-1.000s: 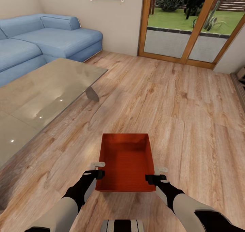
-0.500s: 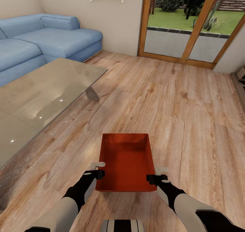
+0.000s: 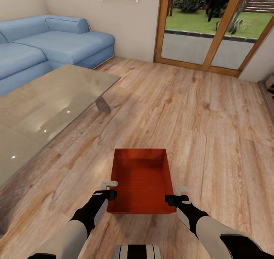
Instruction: Move the two storage containers from the living room to the garage. In the garage, place one container on the floor and stack the other container on top of it (either order is fine).
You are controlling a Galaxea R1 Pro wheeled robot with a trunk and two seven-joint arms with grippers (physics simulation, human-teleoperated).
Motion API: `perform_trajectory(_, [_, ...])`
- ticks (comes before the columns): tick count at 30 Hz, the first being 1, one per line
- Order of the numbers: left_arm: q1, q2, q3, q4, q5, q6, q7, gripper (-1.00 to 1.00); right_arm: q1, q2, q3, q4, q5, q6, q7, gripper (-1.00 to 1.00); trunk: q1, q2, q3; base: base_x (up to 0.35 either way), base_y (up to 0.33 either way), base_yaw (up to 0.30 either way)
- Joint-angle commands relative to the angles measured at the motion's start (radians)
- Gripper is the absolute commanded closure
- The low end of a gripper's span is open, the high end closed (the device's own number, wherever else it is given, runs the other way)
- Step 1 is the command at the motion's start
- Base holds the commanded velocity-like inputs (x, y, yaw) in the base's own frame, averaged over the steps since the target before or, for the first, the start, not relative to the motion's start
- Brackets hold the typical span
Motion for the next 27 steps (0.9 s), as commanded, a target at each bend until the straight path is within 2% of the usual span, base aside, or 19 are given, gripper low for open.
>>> perform_trajectory(1, [0.0,0.0,-0.003,-0.002,0.006,0.005,0.005,-1.0,-0.001,0.0,-0.002,0.001,0.005,-0.003,-0.003,-1.0,0.004,-0.008,-0.004,0.0,0.0,0.0])
perform_trajectory(7, [0.0,0.0,-0.003,-0.002,0.006,0.005,0.005,-1.0,-0.001,0.001,-0.002,0.001,0.005,-0.003,-0.003,-1.0,0.027,-0.05,-0.023,0.0,0.0,0.0])
perform_trajectory(11, [0.0,0.0,-0.003,-0.001,0.006,0.005,0.005,-1.0,-0.001,0.001,-0.002,0.001,0.005,-0.003,-0.003,-1.0,0.027,-0.05,-0.023,0.0,0.0,0.0])
perform_trajectory(17, [0.0,0.0,-0.003,0.001,0.005,0.005,0.005,-1.0,-0.001,0.001,-0.002,0.001,0.005,-0.003,-0.003,-1.0,0.05,-0.092,-0.041,0.0,0.0,0.0])
perform_trajectory(27, [0.0,0.0,-0.003,0.001,0.005,0.006,0.005,-1.0,-0.001,0.001,-0.002,0.001,0.005,-0.003,-0.003,-1.0,0.05,-0.092,-0.041,0.0,0.0,0.0])
